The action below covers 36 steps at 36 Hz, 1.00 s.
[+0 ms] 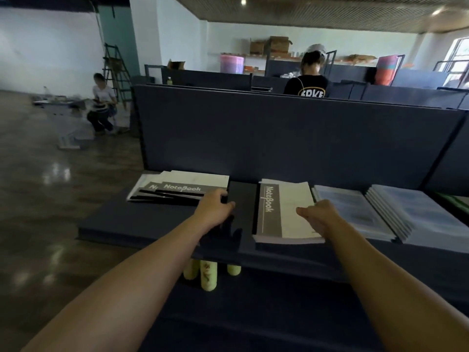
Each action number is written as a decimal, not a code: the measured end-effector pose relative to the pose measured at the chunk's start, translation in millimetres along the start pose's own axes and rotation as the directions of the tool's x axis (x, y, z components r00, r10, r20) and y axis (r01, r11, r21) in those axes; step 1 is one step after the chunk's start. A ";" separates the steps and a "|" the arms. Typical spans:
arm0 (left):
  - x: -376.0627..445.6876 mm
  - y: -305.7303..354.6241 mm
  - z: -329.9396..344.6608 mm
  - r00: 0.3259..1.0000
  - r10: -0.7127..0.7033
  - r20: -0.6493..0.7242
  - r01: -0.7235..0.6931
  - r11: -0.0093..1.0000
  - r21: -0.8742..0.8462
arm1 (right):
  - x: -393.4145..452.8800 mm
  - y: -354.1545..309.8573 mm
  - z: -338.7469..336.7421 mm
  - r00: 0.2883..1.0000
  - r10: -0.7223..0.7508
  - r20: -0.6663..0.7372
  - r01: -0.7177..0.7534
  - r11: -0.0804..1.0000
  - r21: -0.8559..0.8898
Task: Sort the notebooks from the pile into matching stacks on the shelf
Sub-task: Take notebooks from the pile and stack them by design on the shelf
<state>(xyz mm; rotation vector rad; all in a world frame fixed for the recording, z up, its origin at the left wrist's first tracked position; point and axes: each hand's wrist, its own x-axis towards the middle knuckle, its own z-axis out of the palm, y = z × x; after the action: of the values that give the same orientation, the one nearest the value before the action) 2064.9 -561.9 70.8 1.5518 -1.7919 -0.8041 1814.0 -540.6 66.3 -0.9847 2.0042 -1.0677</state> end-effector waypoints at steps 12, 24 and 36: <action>49.3 -78.6 -96.8 0.989 -0.022 -0.145 0.048 0.983 0.179 | -51.8 -89.0 79.9 0.849 -0.526 -0.046 0.240 0.462 -0.854; 74.4 -142.6 -147.1 0.978 -0.102 -0.182 0.143 0.963 0.228 | -40.8 -116.2 233.8 0.844 -0.287 0.453 0.536 0.435 -0.724; 95.9 -162.6 -148.5 0.950 -0.243 -0.194 0.236 0.970 -0.062 | -24.5 -118.3 241.2 0.750 -0.485 0.450 0.570 0.129 -0.811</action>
<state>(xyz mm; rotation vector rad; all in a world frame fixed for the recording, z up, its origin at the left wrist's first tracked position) 2270.0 -683.4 41.4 1.7805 -1.4547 -0.7585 2057.5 -656.7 64.6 -2.4801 2.1746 0.0691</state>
